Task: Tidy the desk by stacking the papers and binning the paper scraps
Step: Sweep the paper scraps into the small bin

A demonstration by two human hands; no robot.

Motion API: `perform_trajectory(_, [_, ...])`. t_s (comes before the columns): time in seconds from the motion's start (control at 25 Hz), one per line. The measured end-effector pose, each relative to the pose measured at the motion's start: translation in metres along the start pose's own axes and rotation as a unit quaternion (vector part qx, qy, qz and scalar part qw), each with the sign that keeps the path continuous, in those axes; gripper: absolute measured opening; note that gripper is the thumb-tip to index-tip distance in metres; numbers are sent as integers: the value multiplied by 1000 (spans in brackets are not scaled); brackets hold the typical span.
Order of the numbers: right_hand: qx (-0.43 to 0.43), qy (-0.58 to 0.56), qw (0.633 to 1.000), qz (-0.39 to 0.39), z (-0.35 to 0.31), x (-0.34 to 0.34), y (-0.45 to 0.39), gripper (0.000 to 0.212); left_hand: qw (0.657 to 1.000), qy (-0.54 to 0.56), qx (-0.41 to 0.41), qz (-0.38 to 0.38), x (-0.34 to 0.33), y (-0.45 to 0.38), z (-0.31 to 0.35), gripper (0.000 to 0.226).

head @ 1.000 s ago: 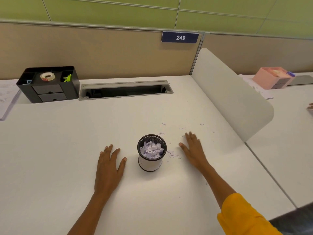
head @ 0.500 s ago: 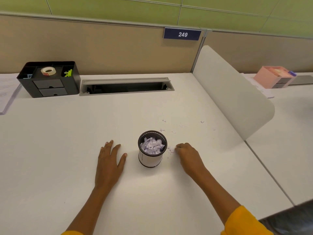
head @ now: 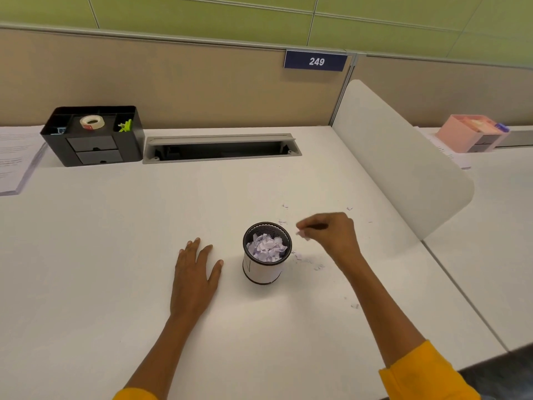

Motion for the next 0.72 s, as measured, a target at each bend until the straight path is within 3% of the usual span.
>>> perform_trajectory(0.24, [51,-28,991,-124,-46,-40,19,19,1000,4,1,-4,0,0,0,44])
perform_trajectory(0.36, [29,-82,991,-99,-34,-24,18,20,1000,4,5,-6,0,0,0,44])
perform_trajectory(0.52, [-57,-128,990,-28,21,23,22,5,1000,5,3,-8,0,0,0,44])
perform_trajectory(0.56, [-97,-110,988,-35,41,32,27,8,1000,5,1,-8,1,0,1,43])
perform_trajectory(0.72, [-285,-17,946,-150,117,48,63,61,1000,5,5,-6,5,1,5,44])
Point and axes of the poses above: each hand's wrist, its own y-axis away from the middle knuckle, its own x-axis out of the back of the hand, z = x × y, the point moved 9 cm from there along -y, towards the middle knuckle, and after that the axes turned 1 degree about y, right-handed, at the moved point
